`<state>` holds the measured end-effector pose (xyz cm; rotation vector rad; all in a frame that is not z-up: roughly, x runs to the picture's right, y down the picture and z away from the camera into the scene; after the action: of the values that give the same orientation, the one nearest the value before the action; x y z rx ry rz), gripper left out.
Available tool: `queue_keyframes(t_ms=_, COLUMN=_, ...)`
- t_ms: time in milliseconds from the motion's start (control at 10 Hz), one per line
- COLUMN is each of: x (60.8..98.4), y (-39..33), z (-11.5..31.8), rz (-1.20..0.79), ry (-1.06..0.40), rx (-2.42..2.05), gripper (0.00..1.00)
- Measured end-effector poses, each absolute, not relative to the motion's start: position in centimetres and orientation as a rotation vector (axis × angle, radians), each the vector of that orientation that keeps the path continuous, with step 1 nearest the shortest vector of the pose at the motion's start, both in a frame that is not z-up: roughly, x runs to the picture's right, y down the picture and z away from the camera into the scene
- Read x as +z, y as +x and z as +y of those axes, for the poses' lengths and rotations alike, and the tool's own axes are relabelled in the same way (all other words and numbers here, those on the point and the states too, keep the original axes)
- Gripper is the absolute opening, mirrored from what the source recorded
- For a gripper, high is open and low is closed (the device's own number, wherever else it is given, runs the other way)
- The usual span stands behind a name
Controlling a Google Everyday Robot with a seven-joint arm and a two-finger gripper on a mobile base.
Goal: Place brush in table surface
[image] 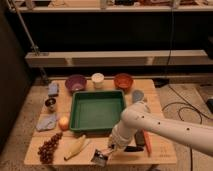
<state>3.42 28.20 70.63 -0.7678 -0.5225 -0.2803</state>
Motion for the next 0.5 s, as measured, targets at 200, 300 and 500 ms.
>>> queue_keyframes(t_ms=200, x=70.8, y=3.6, z=28.1, rz=-0.510, ry=-0.764, rx=-0.284, gripper=0.34)
queue_keyframes(t_ms=300, x=71.0, y=3.5, z=27.8, rz=-0.504, ry=-0.764, rx=-0.286, gripper=0.34)
queue_keyframes(t_ms=500, x=71.1, y=3.7, z=26.8, rz=-0.493, ry=-0.756, rx=-0.283, gripper=0.34)
